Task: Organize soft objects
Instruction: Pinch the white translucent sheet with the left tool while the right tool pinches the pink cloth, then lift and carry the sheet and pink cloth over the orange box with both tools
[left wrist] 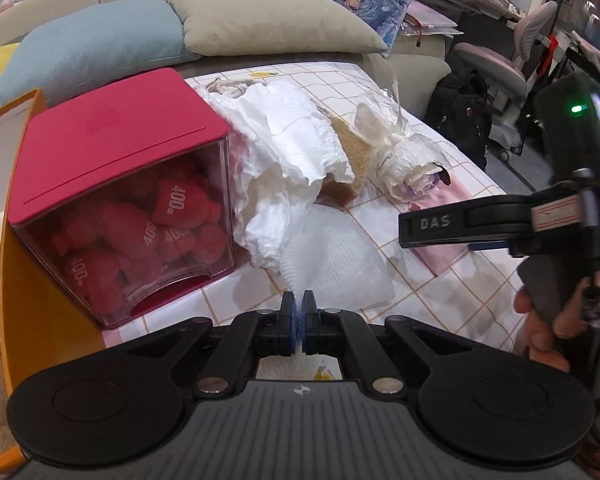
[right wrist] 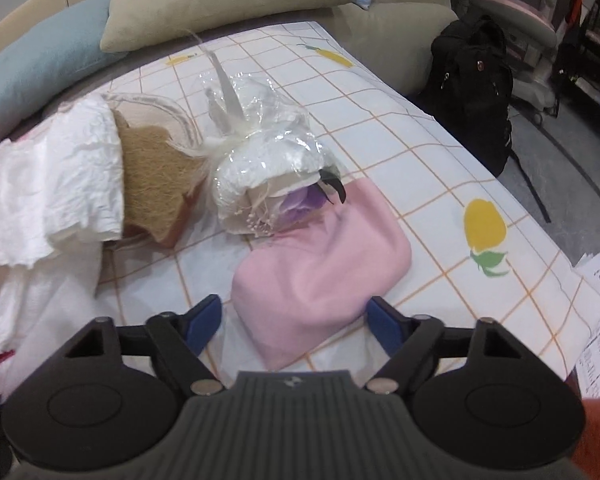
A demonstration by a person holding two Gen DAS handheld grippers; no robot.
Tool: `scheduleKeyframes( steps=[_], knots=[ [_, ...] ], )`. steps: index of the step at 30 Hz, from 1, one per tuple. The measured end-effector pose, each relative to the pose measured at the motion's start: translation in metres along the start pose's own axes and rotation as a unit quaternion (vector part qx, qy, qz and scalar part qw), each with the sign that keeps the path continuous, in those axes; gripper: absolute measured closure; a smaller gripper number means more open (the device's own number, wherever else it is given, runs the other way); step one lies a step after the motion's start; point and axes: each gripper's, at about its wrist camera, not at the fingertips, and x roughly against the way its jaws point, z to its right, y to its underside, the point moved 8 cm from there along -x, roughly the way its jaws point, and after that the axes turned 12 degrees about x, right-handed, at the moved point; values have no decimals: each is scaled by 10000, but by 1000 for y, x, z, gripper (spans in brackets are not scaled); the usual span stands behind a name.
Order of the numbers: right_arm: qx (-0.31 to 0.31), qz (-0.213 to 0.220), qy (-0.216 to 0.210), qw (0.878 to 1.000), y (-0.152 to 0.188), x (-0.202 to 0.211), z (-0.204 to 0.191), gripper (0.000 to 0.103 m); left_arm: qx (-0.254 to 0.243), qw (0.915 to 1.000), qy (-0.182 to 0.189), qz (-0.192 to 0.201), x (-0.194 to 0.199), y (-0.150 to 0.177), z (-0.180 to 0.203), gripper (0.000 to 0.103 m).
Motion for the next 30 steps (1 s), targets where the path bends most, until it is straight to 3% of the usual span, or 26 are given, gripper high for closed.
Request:
scheduleKeyframes(
  steps=[2, 4, 9, 19, 30],
  knots=[
    [149, 26, 71, 9999, -2, -2, -1, 35, 6, 10000, 37, -3, 1, -1, 1, 101],
    [210, 72, 179, 9996, -3, -2, 1, 49, 15, 9999, 113, 14, 4, -1, 2, 101],
    [204, 171, 91, 9996, -2, 4, 3, 95, 1, 9998, 175, 87, 12, -4, 4, 101],
    [81, 278, -410, 9987, 6, 39, -3, 99, 90, 9990, 342, 256, 36, -5, 4, 101],
    [512, 967, -933, 9896, 30, 122, -38, 99, 461, 9950, 500, 730, 92, -6, -18, 101]
  ],
)
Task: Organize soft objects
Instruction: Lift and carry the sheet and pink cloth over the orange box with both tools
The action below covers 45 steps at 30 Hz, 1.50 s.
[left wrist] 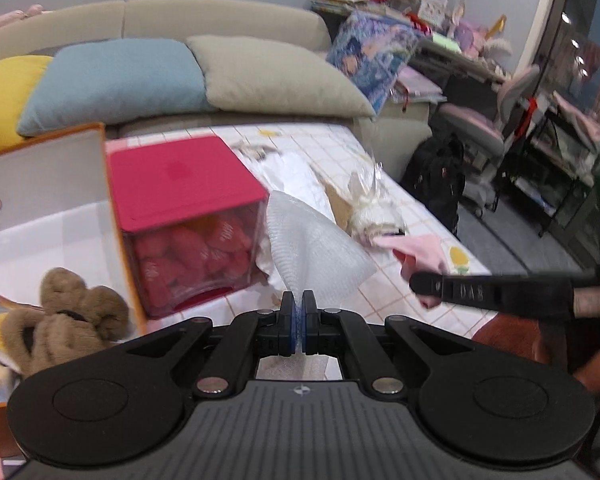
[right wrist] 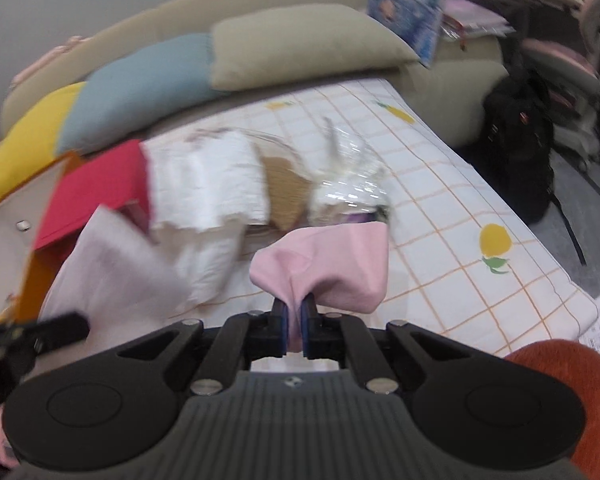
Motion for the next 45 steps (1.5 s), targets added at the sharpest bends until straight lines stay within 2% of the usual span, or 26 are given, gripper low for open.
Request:
scheduleKeyframes(
  steps=[5, 8, 13, 17, 21, 27, 31, 39, 45],
  knots=[
    [441, 354, -291, 9980, -1, 27, -31, 99, 176, 9992, -89, 358, 29, -9, -14, 101],
    [879, 650, -443, 9930, -6, 44, -52, 99, 56, 9974, -268, 660, 49, -15, -20, 101],
    [1676, 1168, -810, 9756, -18, 70, -97, 99, 154, 9934, -551, 998, 74, -23, -40, 101],
    [2166, 1348, -1058, 9611, -25, 77, -131, 99, 349, 9884, -838, 1219, 86, -31, -65, 101],
    [2402, 1397, -1327, 9514, -38, 76, -158, 99, 596, 9826, -1115, 1362, 96, -42, -93, 101],
    [2906, 1408, -1622, 9324, -62, 62, -198, 99, 712, 9770, -1621, 1192, 93, -54, -130, 101],
    [3067, 1182, -1754, 9280, -75, 41, -220, 99, 681, 9755, -1774, 1107, 87, -60, -150, 101],
    [3510, 783, -1786, 9158, -91, -13, -257, 99, 194, 9733, -2179, 694, 52, -71, -179, 101],
    [3807, 451, -1874, 9044, -100, -50, -278, 99, -70, 9669, -2524, 374, 28, -76, -198, 101]
  ],
)
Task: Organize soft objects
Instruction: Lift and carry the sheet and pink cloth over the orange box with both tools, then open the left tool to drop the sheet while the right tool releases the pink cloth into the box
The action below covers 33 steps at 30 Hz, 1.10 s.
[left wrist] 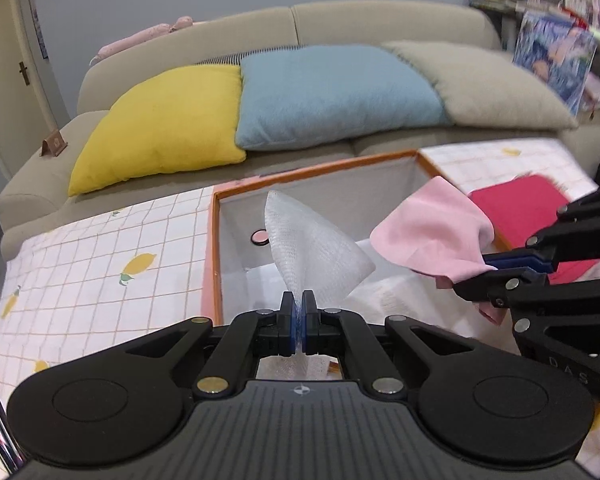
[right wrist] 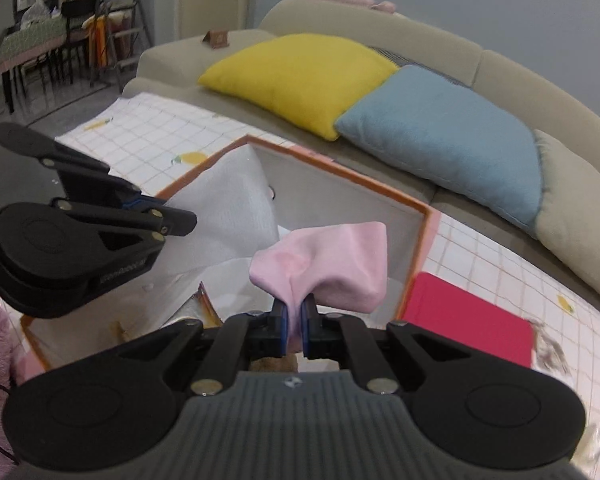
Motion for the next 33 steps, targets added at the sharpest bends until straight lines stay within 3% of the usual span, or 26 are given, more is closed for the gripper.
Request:
scheduleKeyframes(
  steps=[12, 16, 19, 22, 24, 26, 29, 33],
  knots=[
    [574, -422, -642, 9954, -8, -60, -21, 99, -718, 9955, -408, -469, -40, 13, -3, 100],
    [676, -616, -856, 9921, -6, -71, -25, 97, -748, 9945, -415, -606, -45, 17, -4, 90],
    [709, -702, -890, 9910, 1, -72, -26, 92, -819, 9940, -421, -589, -45, 19, -3, 90],
    [715, -730, -924, 9905, 3, -71, -26, 88, -820, 9941, -348, -624, -45, 19, 0, 81],
    [694, -719, -946, 9905, 4, -69, -26, 78, -778, 9945, -261, -648, -44, 18, 0, 69],
    [672, -687, -983, 9905, 3, -67, -25, 76, -729, 9951, -210, -629, -41, 17, 1, 53],
    [631, -702, -957, 9909, 2, -62, -22, 63, -642, 9962, -146, -574, -36, 14, 1, 52],
    [652, -682, -895, 9915, -3, -49, -19, 59, -620, 9971, -107, -429, -25, 9, 2, 50]
  ],
)
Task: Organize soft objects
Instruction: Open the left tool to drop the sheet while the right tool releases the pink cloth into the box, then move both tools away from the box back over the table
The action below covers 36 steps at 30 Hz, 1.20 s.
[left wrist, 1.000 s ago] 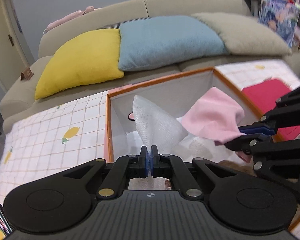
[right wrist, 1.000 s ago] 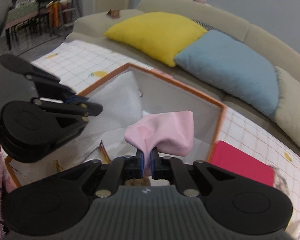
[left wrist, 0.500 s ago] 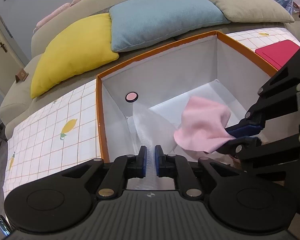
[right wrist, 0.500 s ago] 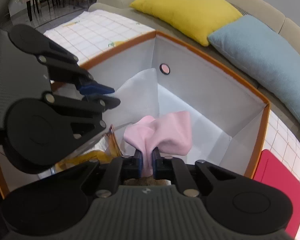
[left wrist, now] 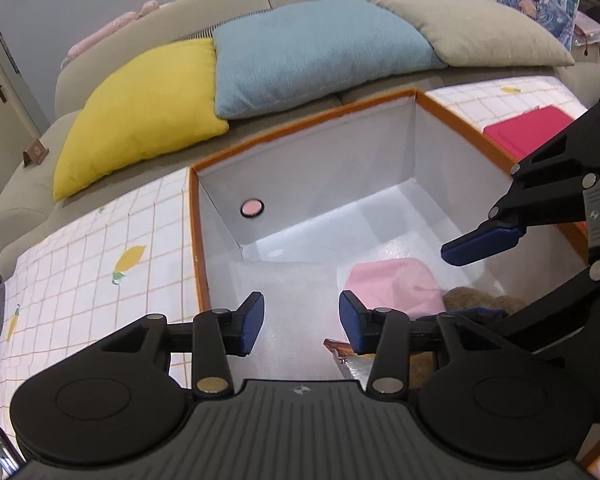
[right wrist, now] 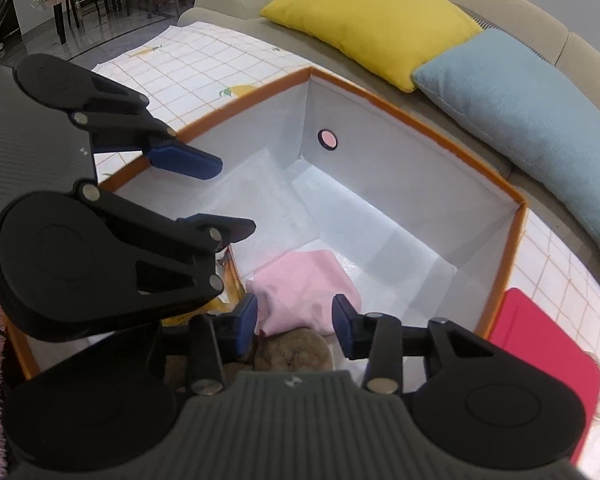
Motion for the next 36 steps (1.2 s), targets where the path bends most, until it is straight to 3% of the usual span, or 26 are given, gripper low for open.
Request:
scheduleKeyframes(
  steps=[6, 11, 16, 20, 25, 36],
  knots=[
    [-145, 196, 338, 9991, -2, 35, 4, 53, 199, 9988, 133, 418, 35, -11, 2, 44],
    [-694, 604, 735, 9930, 7, 77, 8, 52, 633, 9936, 393, 847, 68, -16, 8, 44],
    [-1320, 1012, 1244, 9782, 34, 120, 7, 51, 1107, 9825, 933, 1170, 100, -16, 24, 44],
    [-2155, 1229, 1277, 9603, 68, 148, 7, 48, 1435, 9723, 1253, 1352, 118, -12, 35, 44],
    [-2649, 1171, 1694, 9420, 112, 173, 7, 48, 1726, 9612, 1764, 1236, 129, -2, 56, 44],
    [-3241, 672, 2303, 9151, 195, 195, 17, 48, 1116, 9575, 2576, 667, 125, 13, 149, 44]
  ],
)
